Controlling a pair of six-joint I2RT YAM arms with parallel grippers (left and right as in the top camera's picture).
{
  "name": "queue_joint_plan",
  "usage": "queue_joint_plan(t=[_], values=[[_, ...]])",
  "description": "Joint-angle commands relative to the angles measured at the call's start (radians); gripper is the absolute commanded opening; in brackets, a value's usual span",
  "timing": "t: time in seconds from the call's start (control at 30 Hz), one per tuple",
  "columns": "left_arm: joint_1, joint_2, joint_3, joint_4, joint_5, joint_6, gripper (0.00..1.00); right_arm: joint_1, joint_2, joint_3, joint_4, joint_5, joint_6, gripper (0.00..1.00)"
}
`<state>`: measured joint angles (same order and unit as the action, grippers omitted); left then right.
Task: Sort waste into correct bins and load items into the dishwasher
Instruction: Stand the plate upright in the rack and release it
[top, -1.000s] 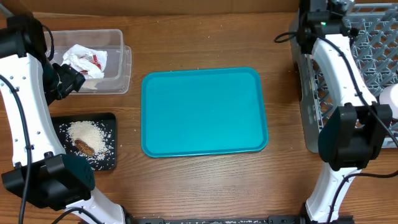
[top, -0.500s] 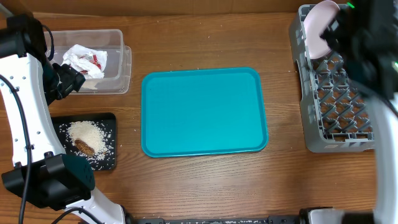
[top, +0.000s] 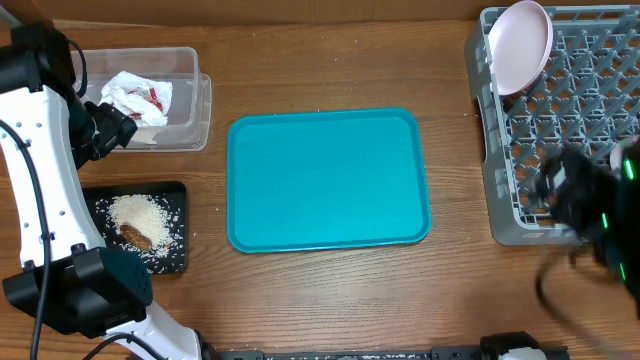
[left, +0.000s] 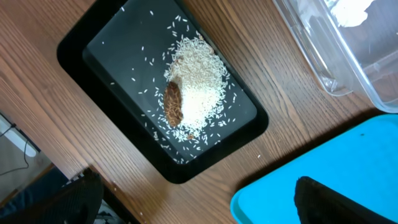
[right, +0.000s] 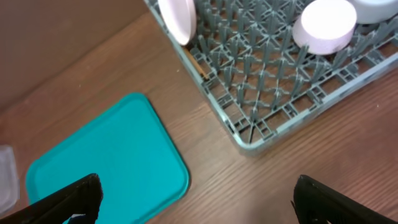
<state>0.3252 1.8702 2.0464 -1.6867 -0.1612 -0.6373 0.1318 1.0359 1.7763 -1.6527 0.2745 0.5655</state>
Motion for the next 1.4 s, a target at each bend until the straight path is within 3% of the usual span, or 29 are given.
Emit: queue_joint_plan(t=[0.0,0.2,0.9,1.03,1.37], values=[[0.002,-0.007,0.002,-0.003,-0.002,-0.006,1.0,0.006,-0.132,-0.103,-0.003,-0.048,-0.011,1.0],[0.002,-0.007,0.002,-0.003,-0.002,-0.006,1.0,0.006,-0.269,-0.202,-0.024,-0.1,-0.012,1.0],[0.002,-0.007,0.002,-0.003,-0.002,-0.006,1.0,0.006,-0.275,-0.262,0.012,-0.092,-0.024,1.0],[0.002,-0.007,0.002,-0.003,-0.002,-0.006,1.0,0.003,-0.306,-0.405,0.171,-0.093,-0.074,1.0],[0.002,-0.007,0.002,-0.003,-0.002,-0.006,1.0,0.003,-0.603,-1.053,0.88,-0.225,-0.178,1.0]])
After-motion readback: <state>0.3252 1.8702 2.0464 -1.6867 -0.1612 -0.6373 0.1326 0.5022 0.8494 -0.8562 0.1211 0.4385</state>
